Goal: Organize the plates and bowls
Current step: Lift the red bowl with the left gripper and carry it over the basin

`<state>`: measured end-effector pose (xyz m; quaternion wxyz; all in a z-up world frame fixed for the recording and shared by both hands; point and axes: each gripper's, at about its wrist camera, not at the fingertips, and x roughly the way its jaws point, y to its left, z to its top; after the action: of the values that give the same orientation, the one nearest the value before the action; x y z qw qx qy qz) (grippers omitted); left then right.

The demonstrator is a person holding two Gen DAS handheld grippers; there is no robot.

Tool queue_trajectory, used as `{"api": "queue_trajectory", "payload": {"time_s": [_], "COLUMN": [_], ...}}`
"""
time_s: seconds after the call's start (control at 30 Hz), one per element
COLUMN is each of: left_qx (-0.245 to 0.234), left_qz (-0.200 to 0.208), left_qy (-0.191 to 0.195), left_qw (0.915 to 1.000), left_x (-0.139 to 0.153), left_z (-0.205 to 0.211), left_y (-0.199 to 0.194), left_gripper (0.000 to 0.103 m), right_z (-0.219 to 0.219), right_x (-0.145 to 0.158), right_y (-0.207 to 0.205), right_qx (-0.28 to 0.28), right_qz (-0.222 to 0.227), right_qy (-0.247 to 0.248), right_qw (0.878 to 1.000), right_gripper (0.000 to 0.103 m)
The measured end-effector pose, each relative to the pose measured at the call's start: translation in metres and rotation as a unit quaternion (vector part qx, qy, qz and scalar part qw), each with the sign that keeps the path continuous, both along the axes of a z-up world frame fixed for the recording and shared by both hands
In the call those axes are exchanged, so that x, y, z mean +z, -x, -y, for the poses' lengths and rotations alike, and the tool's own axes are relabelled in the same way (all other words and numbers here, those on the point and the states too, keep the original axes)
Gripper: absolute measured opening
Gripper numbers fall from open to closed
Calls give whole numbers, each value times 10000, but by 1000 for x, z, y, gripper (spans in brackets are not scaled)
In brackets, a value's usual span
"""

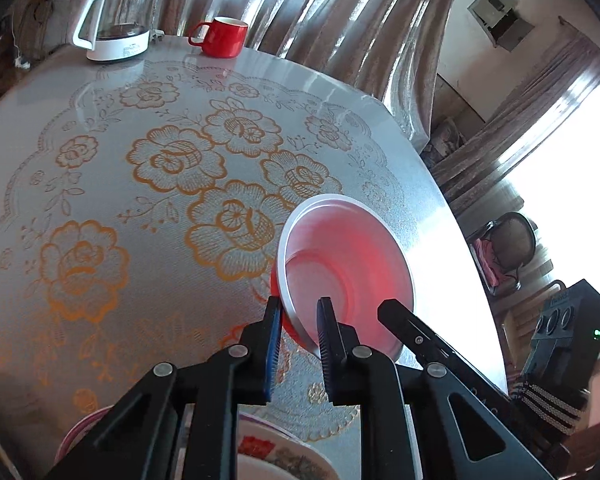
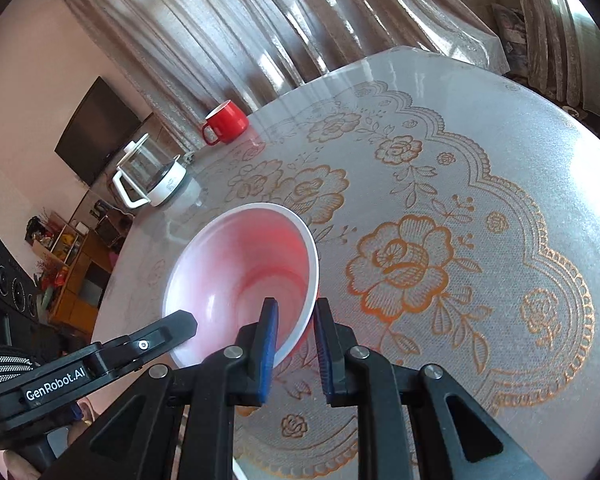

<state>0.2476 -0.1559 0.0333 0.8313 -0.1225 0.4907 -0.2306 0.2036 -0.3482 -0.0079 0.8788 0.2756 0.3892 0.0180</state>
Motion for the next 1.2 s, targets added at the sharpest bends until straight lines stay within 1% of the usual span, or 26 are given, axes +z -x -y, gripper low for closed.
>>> {"api": "queue_trajectory", "payload": {"time_s": [0.17, 0.37, 0.57, 0.8, 1.2], "left_qx": [209, 493, 749, 1008, 1424], "left_qz": [137, 194, 256, 441, 522], "left_qy": [-92, -38, 15, -45, -109], "left_qw": [9996, 9986, 9969, 9939, 9884], "left_x": [8, 12, 16, 20, 15], "left_z": [-34, -74, -109, -141, -188], "left_y": [25, 49, 71, 94, 128], "left_gripper": [17, 17, 17, 17, 17], "right_z": [-28, -65, -100, -137, -190], "right_x": [10, 23, 30, 38, 37], "right_y": [11, 22, 28, 38, 52], "right_qx": [268, 611, 932, 1279, 1807], "right_qz": [122, 263, 308, 380, 355], "right_qy": [-76, -65, -18, 109, 151], "right_qw": [9995, 9978, 9952, 9910, 9828], "right_gripper": [18, 18, 18, 18, 18]}}
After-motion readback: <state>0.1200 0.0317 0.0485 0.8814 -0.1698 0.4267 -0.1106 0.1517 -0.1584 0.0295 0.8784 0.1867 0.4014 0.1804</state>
